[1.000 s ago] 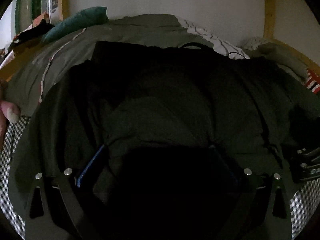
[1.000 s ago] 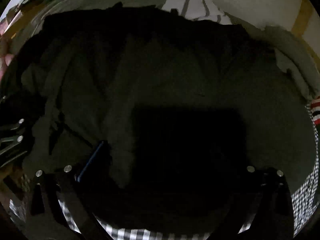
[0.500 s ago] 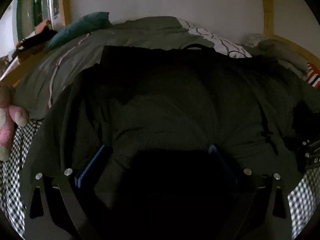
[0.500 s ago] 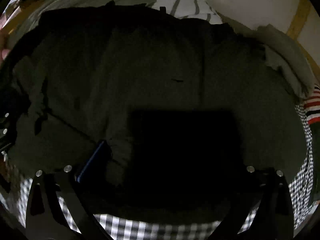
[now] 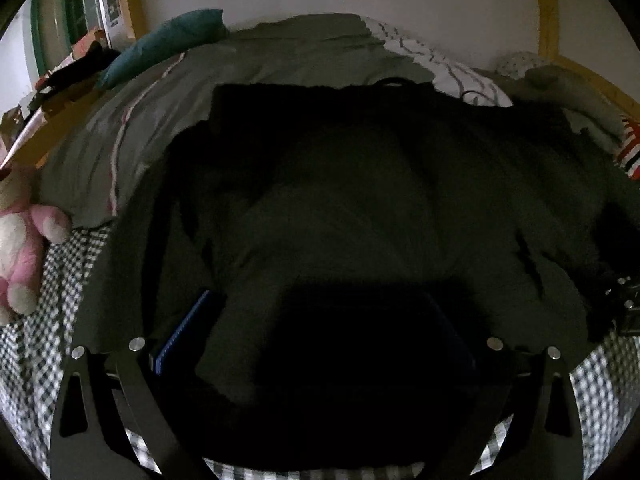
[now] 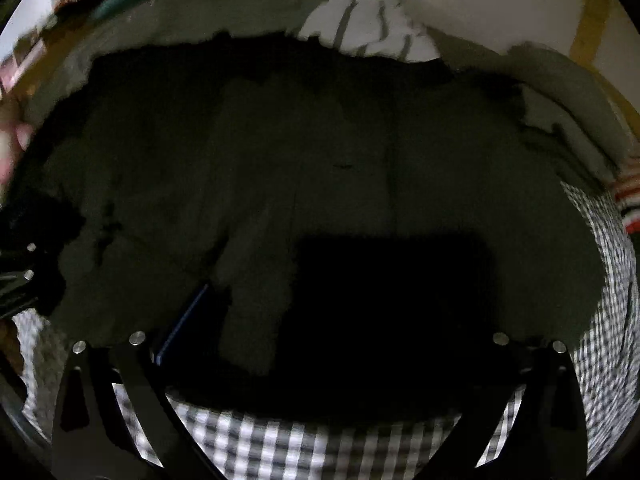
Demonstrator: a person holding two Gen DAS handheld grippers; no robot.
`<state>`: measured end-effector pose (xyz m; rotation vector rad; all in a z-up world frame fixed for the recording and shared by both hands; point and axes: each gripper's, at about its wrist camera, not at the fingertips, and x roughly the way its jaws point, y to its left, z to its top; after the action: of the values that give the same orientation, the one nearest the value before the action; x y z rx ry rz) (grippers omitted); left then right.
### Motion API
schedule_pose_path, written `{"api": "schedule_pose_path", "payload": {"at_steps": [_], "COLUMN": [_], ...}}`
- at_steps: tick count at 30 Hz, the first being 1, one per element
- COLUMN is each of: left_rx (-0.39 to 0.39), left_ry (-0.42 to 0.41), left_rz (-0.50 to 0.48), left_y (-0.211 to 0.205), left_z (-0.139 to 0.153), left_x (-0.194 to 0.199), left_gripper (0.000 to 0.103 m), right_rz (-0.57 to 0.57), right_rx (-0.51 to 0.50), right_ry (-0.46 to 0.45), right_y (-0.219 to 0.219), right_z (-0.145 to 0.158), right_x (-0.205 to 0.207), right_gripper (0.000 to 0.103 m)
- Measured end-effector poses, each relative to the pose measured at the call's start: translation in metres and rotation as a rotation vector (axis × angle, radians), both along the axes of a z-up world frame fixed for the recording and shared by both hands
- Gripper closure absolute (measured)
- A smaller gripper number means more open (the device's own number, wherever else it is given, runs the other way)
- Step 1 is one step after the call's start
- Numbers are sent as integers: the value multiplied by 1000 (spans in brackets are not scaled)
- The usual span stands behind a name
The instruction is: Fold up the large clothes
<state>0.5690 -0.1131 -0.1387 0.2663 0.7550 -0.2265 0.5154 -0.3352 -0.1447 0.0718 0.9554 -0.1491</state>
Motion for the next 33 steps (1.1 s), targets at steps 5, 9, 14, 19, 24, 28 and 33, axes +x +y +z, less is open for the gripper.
{"api": "schedule_pose_path", "payload": {"at_steps": [5, 9, 14, 19, 24, 28, 33], "left_rx": [-14, -81, -238, -145, -117, -98, -92], "left_ry": [6, 55, -49, 120, 124, 112, 95], "left_rz": [16, 30, -8, -57, -16, -33, -39], "left_y": [14, 26, 17, -33, -43, -44, -42], "left_z": [8, 8, 37, 5, -16, -22, -23], "left_x": [-39, -57, -63, -15, 1, 1, 1], "left_gripper": [4, 4, 4, 4, 4, 4, 4], "right_rz": [-39, -86, -244, -382, -416, -445, -486], "right_rx": [45, 150, 676, 1077, 1104, 1133, 1136], "right_ry": [-53, -99, -153, -162, -199, -223, -225], "right_y": [-3, -14, -61, -88, -92, -96, -100], "right_z": [8, 7, -21, -69, -79, -82, -83], "right_x": [-43, -63, -93, -102, -87, -73, -53], "right_gripper": [2, 2, 2, 2, 2, 2, 2]}}
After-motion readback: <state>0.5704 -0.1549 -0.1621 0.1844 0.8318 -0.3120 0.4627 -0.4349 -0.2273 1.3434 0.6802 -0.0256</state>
